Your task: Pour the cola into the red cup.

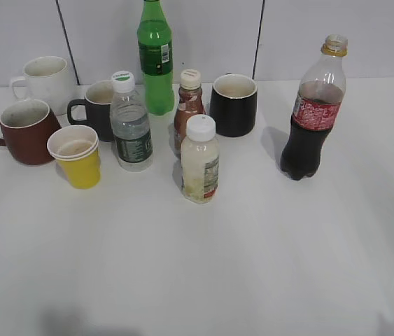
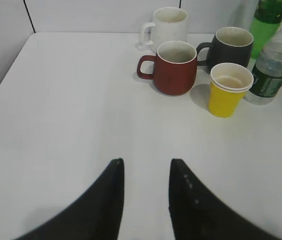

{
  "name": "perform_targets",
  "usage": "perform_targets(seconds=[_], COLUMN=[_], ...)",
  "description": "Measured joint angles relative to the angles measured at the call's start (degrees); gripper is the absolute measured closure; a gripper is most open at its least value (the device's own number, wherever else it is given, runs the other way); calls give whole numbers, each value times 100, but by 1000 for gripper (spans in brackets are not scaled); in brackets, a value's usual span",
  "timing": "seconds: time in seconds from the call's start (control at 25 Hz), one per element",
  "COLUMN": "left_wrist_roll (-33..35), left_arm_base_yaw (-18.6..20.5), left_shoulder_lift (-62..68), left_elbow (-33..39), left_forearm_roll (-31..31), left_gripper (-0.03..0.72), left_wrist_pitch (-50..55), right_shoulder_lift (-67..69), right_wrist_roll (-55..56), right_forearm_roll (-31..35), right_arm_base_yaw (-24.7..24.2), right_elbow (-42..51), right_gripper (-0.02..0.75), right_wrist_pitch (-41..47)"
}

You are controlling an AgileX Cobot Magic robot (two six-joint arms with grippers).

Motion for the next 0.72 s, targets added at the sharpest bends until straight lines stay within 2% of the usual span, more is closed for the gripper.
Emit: perform_targets(seconds=[0.72], left_wrist_roll=[0], left_arm_base_yaw=[0], left_shoulder_lift=[0], left_elbow=[0], left_forearm_roll=[-46], left_gripper=[451], left_wrist_pitch=[0], right_shoulder_lift=[0], right_wrist_roll=[0], right_forearm_roll=[0], right_arm_base_yaw=[0], right_elbow=[0], right_gripper=[147], right_wrist_pitch=[0])
